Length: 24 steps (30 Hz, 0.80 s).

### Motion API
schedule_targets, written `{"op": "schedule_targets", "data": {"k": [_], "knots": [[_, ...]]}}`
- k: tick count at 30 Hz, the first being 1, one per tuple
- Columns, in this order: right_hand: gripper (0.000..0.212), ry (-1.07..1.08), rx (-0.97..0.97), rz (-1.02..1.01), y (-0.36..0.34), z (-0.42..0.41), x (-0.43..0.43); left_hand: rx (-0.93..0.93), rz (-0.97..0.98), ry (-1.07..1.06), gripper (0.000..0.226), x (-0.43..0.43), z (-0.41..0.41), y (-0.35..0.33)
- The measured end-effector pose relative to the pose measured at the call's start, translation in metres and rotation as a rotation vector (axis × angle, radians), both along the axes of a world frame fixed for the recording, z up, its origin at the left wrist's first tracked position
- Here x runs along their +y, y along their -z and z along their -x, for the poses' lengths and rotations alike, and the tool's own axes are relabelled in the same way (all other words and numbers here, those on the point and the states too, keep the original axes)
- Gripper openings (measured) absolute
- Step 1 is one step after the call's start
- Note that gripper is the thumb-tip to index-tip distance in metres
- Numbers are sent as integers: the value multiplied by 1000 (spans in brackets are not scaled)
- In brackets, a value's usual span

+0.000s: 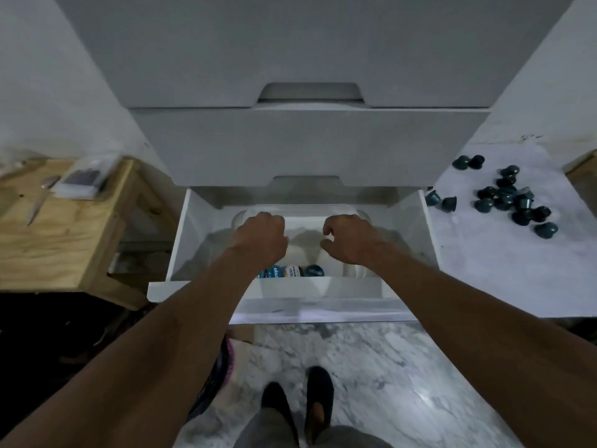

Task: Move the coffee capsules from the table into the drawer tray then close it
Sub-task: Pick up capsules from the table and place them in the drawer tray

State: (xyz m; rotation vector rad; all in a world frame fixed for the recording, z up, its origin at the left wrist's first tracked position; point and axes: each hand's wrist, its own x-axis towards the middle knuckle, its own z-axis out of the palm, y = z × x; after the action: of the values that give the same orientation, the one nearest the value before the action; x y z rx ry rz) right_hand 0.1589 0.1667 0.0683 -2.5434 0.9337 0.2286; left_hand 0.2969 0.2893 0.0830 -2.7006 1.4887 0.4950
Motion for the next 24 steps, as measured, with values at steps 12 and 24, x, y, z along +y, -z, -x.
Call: {"op": "schedule_targets", "data": {"k": [12, 24], "knots": [[37, 239, -357, 398, -93, 88, 46, -315, 509, 309, 34, 25, 63, -87], [36, 454, -312, 510, -130, 214, 58, -187, 619, 537, 30, -6, 167, -123]]}}
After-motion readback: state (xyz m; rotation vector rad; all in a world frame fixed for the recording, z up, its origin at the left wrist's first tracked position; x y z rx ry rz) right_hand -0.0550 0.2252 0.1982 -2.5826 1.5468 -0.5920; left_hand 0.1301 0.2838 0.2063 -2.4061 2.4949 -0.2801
